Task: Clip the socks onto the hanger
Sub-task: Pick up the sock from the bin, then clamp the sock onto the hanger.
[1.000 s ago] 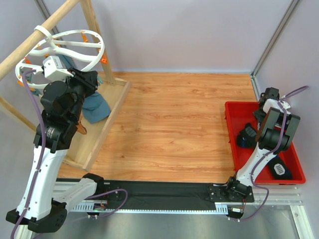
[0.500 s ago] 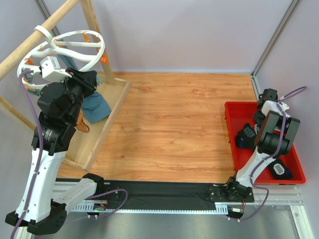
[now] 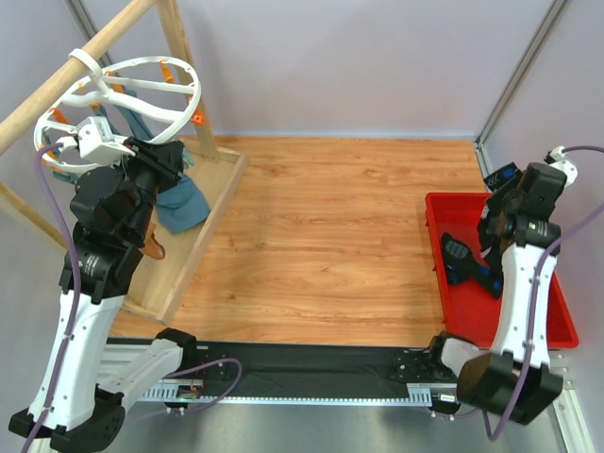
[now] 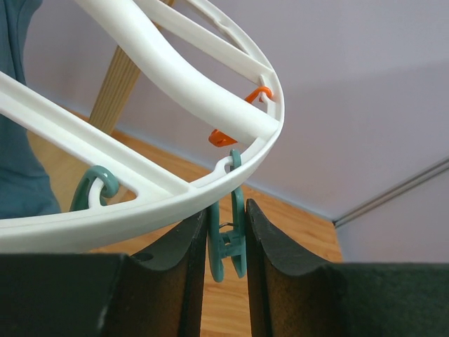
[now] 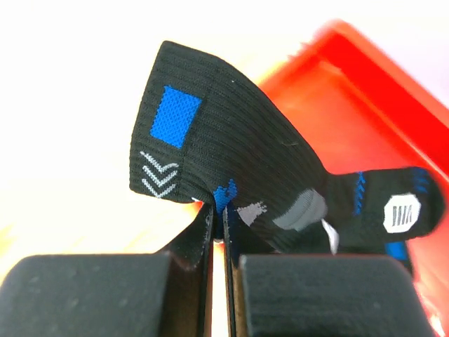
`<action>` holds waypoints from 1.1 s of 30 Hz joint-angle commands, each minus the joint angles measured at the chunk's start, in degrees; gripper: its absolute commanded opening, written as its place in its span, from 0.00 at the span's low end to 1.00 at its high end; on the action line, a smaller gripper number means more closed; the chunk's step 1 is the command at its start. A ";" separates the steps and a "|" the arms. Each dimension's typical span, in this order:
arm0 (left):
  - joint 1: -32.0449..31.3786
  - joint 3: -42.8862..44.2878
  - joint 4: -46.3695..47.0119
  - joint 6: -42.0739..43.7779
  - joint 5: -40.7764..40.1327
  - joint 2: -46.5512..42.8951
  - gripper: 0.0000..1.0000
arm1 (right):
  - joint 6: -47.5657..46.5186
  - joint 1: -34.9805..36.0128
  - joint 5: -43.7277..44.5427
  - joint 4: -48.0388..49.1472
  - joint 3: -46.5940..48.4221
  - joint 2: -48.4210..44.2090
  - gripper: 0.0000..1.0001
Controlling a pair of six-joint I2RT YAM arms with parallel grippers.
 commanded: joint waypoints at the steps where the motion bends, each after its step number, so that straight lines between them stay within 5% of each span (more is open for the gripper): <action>1: -0.19 -1.56 1.25 -1.01 3.77 -0.99 0.00 | -5.14 1.79 -18.53 2.48 0.40 -7.23 0.00; 8: -0.19 -2.35 1.60 -1.28 3.68 -2.05 0.00 | -0.05 19.17 -30.16 8.88 4.36 -16.82 0.00; 12: -0.19 -2.09 1.34 -1.54 3.95 -2.14 0.00 | 5.14 33.83 -34.38 20.55 4.36 -15.96 0.00; 18: -0.19 -2.44 1.25 -1.72 3.95 -3.28 0.00 | 6.55 50.54 -36.06 26.39 10.84 -2.35 0.00; 33: -0.19 -2.09 1.25 -2.25 4.30 -3.89 0.00 | 19.11 67.44 -34.29 30.86 28.79 25.86 0.00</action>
